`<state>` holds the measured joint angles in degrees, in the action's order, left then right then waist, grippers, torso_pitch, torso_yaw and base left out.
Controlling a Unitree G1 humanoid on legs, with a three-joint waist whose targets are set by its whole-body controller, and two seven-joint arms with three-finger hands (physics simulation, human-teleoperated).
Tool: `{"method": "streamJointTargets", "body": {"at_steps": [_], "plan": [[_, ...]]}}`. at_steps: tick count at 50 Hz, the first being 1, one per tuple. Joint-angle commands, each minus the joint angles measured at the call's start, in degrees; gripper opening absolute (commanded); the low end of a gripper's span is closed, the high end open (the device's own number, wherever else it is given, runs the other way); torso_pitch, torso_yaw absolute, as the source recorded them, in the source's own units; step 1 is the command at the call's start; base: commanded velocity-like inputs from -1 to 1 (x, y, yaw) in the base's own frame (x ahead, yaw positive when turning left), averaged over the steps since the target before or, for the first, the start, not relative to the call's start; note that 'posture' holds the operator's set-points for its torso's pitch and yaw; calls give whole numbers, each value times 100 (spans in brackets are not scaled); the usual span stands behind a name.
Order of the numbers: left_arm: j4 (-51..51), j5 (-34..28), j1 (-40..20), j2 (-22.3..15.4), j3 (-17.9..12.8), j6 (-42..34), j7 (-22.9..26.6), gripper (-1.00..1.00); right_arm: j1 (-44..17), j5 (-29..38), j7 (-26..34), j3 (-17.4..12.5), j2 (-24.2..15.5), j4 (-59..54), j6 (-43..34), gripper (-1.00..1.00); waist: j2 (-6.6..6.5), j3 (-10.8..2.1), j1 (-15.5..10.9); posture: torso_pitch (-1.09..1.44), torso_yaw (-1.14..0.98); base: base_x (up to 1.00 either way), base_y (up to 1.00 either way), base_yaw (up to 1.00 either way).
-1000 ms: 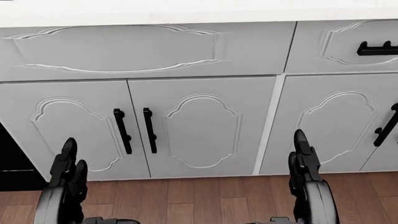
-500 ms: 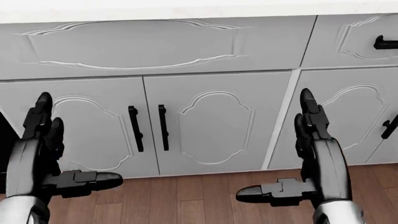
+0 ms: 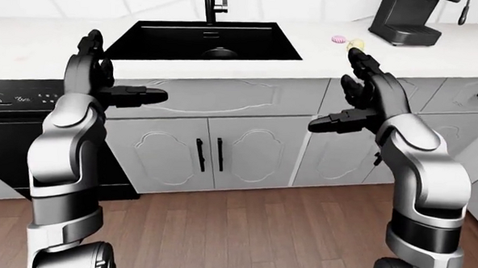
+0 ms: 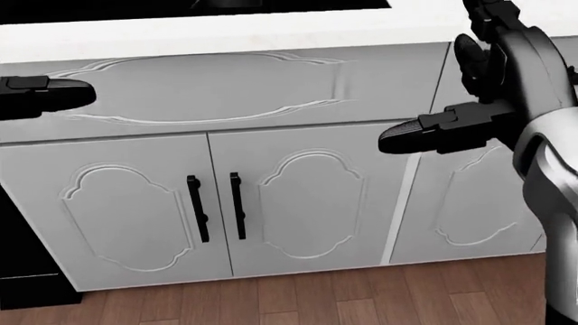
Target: Turn the sink spout to the right.
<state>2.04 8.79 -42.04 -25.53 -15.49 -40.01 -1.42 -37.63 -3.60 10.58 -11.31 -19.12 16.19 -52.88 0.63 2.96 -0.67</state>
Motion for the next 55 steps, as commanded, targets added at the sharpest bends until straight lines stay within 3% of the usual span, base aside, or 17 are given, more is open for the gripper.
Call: {"method": "streamJointTargets", "body": {"at_steps": [1, 5, 10, 15, 18, 19, 21, 26, 29, 31, 34, 41, 45, 46, 47, 48, 55], "plan": [[-313, 39, -219, -94, -34, 198, -20, 100, -213, 5, -34, -114, -122, 248, 100, 100, -42, -70, 21, 0, 0, 38, 0, 0], [-438, 53, -221, -130, -30, 91, -24, 100, -227, 5, -48, -122, -171, 308, 20, 100, 169, -46, 20, 0, 0, 38, 0, 0], [-548, 44, -234, -156, -33, 3, -20, 100, -214, 2, -47, -126, -171, 334, -2, 100, 128, -168, 25, 0, 0, 35, 0, 0], [-548, 32, -298, -149, -22, -47, -30, 100, -193, -12, -48, -155, -181, 385, -36, 100, -131, -134, 90, 0, 0, 30, 0, 0], [-565, 12, -304, -153, -5, -71, -28, 100, -169, -18, -49, -156, -184, 405, -39, 100, -583, -270, 141, 0, 0, 26, 0, 0], [-576, 14, -305, -157, -13, -83, -25, 100, -159, -19, -49, -156, -183, 411, -35, 100, -386, -202, 90, 0, 0, 26, 0, 0], [-591, 8, -297, -161, -21, -90, -24, 100, -138, -17, -53, -157, -180, 422, -26, 100, -511, -150, 91, 0, 0, 25, 0, 0], [-598, 27, -327, -184, -46, -125, -35, 100, -166, -14, -56, -154, -196, 447, -63, 100, -256, -160, 14, 0, 0, 26, 0, 0], [-610, 34, -324, -181, -44, -131, -39, 100, -172, 5, -54, -134, -200, 451, -73, 100, -19, -148, -31, 0, 0, 26, 0, 0], [-593, 35, -322, -186, -52, -115, -43, 100, -173, 19, -49, -129, -202, 445, -71, 100, 295, -238, -51, 0, 0, 26, 0, 0], [-577, 55, -349, -227, -82, -131, -47, 100, -189, 41, -40, -120, -204, 472, -107, 100, 263, -181, -1, 0, 0, 26, 0, 0], [-451, 88, -375, -309, -123, -81, -61, 100, -285, 65, -3, -126, -227, 498, -234, 100, -103, -142, 89, 0, 0, 23, 0, 0], [-360, 110, -413, -401, -163, -52, -66, 100, -190, 91, -1, -112, -181, 490, -122, 100, -695, -300, 144, 0, 0, 21, 0, 0], [-348, 119, -415, -411, -167, -47, -69, 100, -188, 95, 1, -111, -178, 490, -120, 100, -427, -229, 92, 0, 0, 20, 0, 0], [-290, 123, -424, -437, -181, -12, -71, 100, -198, 95, 6, -115, -179, 498, -133, 100, -564, -225, 127, 0, 0, 21, 0, 0], [-240, 129, -439, -459, -188, 11, -75, 100, -210, 97, 8, -115, -183, 498, -143, 100, -535, -220, 88, 0, 0, 20, 0, 0], [-163, 218, -460, -620, -270, 3, -111, 100, -217, 108, 28, -121, -191, 530, -167, 100, -147, -196, 9, 0, 0, 21, 0, 0]]}}
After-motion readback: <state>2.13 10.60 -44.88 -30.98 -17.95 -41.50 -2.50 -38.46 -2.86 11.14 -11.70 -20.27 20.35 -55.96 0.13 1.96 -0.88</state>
